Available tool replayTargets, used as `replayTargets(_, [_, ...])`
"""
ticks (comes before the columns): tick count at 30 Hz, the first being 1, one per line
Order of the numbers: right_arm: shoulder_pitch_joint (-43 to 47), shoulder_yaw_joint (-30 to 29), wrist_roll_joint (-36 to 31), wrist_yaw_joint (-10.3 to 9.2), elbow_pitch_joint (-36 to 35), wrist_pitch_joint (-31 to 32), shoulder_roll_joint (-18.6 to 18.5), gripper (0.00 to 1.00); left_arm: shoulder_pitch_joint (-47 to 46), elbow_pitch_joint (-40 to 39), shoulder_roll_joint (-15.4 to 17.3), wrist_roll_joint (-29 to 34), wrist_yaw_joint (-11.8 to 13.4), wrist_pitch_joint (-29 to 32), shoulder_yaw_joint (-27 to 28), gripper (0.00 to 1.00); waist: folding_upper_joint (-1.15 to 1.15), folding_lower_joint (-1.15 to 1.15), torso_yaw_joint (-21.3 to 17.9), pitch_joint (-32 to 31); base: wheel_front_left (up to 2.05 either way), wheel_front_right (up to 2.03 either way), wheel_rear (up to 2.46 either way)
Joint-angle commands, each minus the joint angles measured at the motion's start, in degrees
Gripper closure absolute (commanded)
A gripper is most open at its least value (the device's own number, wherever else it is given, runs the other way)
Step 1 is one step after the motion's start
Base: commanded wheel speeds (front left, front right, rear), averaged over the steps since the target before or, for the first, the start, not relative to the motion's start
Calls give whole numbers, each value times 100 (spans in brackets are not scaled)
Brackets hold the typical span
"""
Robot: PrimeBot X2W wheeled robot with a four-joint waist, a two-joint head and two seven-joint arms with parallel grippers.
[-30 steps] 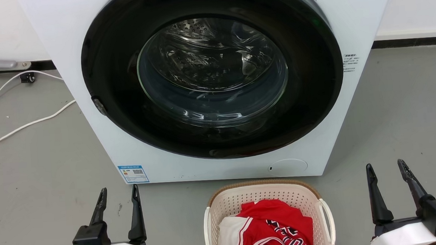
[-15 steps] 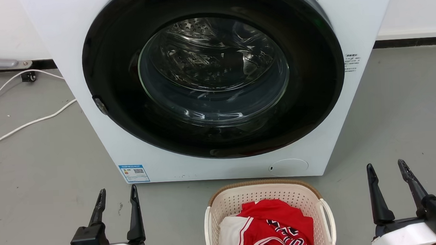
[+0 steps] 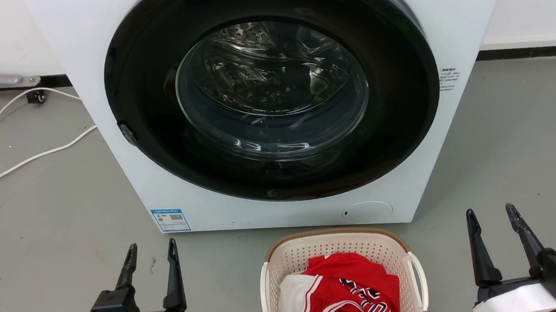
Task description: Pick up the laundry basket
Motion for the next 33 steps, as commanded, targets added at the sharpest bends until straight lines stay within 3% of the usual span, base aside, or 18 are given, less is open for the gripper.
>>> replayTargets(1, [-9,-3,17,-2,37,-20,-23,0,-17,29,12,-14,-32,-16,-5,0,0,0,-15,19,0,0,0])
replayTargets(13, [-381,355,-250,-3,1121,-18,-16,0,-520,936,11,-133,-232,-15,-309,0,0,0,-192,466,0,0,0])
replayTargets(26, [-1981,474,-647,-4,2741,-17,-16,0,-1949,2708,11,-320,-491,-16,-798,0,0,0,-494,2019,0,0,0])
replayTargets(33, [-2849,387,-828,-4,4054,-17,-16,0,-2703,3728,12,-450,-591,-16,-1049,0,0,0,-565,2719,0,0,0])
